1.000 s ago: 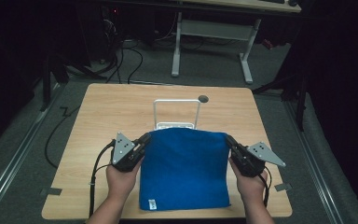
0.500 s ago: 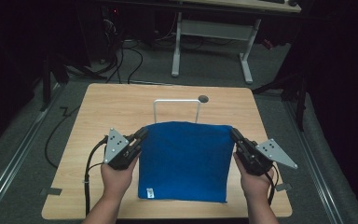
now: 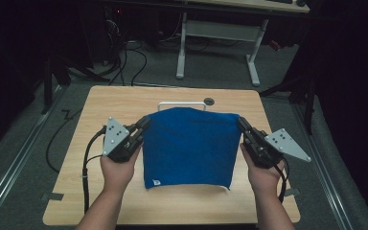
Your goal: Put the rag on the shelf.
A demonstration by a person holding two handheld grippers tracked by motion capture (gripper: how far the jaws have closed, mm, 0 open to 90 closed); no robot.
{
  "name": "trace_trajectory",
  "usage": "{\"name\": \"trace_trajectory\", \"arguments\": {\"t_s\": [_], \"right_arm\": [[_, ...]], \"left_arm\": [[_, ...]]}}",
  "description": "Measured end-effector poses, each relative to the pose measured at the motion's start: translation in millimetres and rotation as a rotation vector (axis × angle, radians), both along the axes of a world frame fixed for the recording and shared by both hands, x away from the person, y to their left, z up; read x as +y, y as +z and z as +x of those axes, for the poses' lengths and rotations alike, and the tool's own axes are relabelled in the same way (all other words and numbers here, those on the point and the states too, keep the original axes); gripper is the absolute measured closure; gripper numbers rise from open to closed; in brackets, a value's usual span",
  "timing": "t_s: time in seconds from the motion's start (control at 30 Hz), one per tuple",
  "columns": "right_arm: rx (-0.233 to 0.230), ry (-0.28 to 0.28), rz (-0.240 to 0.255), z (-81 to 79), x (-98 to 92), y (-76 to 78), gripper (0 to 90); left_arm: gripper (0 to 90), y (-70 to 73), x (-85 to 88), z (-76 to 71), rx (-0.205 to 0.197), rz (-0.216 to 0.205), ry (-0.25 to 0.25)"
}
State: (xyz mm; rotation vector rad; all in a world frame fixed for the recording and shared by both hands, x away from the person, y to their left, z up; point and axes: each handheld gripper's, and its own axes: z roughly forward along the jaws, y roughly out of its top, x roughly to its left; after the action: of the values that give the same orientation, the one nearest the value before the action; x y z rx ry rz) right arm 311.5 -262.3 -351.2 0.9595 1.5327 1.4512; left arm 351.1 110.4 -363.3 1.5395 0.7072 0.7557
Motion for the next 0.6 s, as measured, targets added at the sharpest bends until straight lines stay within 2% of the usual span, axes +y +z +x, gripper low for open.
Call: {"name": "trace_trajectory", "arguments": {"t_s": [0.07, 0.23, 0.4, 0.6], "right_arm": [[-0.017, -0.004, -0.007, 4.7, 1.7, 10.6, 88.5], [-0.022, -0.009, -0.003, 12.9, 0.8, 19.4, 88.5], [-0.013, -0.026, 0.014, 21.9, -2.3, 22.0, 88.6], [-0.010, -0.035, 0.010, 28.4, -1.6, 21.4, 88.6]], "left_arm": [[87.4, 6.5, 0.7, 3.8, -0.008, 0.000, 0.006], [87.4, 16.8, 3.7, 11.6, -0.019, 0.006, 0.023], [87.5, 22.6, 5.5, 19.6, -0.017, 0.011, 0.033], [87.5, 27.9, 3.0, 30.7, -0.024, 0.040, 0.043]]}}
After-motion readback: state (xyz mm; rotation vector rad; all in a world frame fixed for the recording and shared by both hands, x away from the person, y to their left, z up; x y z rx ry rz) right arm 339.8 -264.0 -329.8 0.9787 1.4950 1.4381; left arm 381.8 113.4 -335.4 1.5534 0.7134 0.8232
